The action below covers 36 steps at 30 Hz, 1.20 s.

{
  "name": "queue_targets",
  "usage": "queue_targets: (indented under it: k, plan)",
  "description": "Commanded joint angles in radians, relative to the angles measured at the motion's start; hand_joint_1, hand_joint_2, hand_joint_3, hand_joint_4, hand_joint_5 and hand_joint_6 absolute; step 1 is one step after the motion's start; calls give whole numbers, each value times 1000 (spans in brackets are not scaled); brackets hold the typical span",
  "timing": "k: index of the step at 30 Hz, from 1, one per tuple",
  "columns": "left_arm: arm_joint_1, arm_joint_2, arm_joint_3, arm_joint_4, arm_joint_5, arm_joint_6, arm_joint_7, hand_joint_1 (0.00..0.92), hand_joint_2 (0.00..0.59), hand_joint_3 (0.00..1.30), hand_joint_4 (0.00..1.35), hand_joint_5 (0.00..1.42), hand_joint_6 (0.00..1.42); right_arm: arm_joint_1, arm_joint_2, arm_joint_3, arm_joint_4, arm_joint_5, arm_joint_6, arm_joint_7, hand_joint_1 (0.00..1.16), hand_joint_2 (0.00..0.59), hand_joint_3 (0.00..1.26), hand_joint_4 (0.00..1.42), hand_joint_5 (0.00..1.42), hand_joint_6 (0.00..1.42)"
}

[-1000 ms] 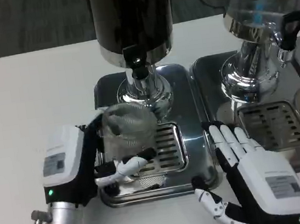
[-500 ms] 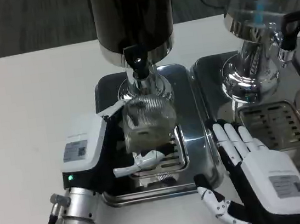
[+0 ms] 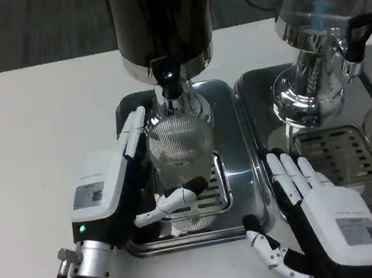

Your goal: Grasp the cup under the faucet to collect the drink, then remove the cup.

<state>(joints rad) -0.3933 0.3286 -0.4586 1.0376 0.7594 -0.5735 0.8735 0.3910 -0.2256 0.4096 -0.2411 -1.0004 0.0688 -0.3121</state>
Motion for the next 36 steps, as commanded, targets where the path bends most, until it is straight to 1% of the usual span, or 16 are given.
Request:
queue_targets:
  k: [1,5,7,9,12,14,16,18,19,22,25,29,31,32,34,36]
  plan:
    - [75,53,58,-86,-69,-14,-61,0,9,0,1,351,377,-8,-5,-2,6,-2,0,-6,176,403,0,0,0,58]
    - [114,75,89,-166,-89,-3,-88,0,0,0,0,324,339,-24,-10,-8,21,11,-7,-7,176,403,0,0,0,31]
    - [145,90,113,-209,-105,-4,-99,0,0,0,0,309,314,-27,-9,-3,20,-4,5,-7,189,397,0,0,0,2]
    - [163,96,128,-237,-114,0,-107,0,0,0,0,285,292,-35,-12,-2,25,-11,11,-1,191,394,0,0,0,0]
    - [219,121,149,-289,-109,7,-111,0,0,0,0,237,220,-43,-18,3,31,-41,26,1,191,391,0,0,0,0]
    - [250,137,160,-316,-109,11,-111,0,0,0,0,164,116,-50,-15,21,31,-110,62,3,189,374,0,0,0,0]
    - [275,160,158,-337,-75,29,-95,0,18,0,0,99,39,-66,-17,40,46,-171,92,3,167,363,0,0,0,0]
    - [300,193,139,-347,-7,66,-62,0,28,0,0,44,2,-87,-23,49,68,-186,100,17,164,361,0,0,0,0]
    - [306,201,135,-346,13,77,-55,0,32,0,0,25,0,-92,-26,52,73,-187,100,16,163,361,0,0,0,0]
    - [333,211,136,-333,21,87,-58,0,41,0,0,1,0,-96,-31,53,71,-178,94,12,160,360,0,0,0,0]
    - [350,219,150,-345,9,87,-59,0,59,0,0,0,0,-108,-33,72,82,-207,100,6,158,359,0,0,0,0]
    - [361,237,198,-357,-56,40,-84,0,77,0,0,0,0,-120,-16,93,95,-219,114,1,155,359,0,0,0,0]
    - [371,260,228,-373,-94,-3,-101,0,77,0,0,0,0,-116,-1,104,95,-225,130,-2,155,358,0,0,0,0]
    - [377,273,250,-384,-128,-43,-118,0,77,0,0,0,0,-113,5,114,95,-236,139,-7,154,358,0,0,0,0]
    - [386,292,286,-414,-169,-101,-134,0,77,0,0,0,0,-106,9,126,87,-256,152,-20,154,358,0,0,0,0]
    - [392,289,305,-447,-173,-120,-141,0,71,0,0,0,0,-101,6,110,89,-230,150,-29,165,368,0,0,0,0]
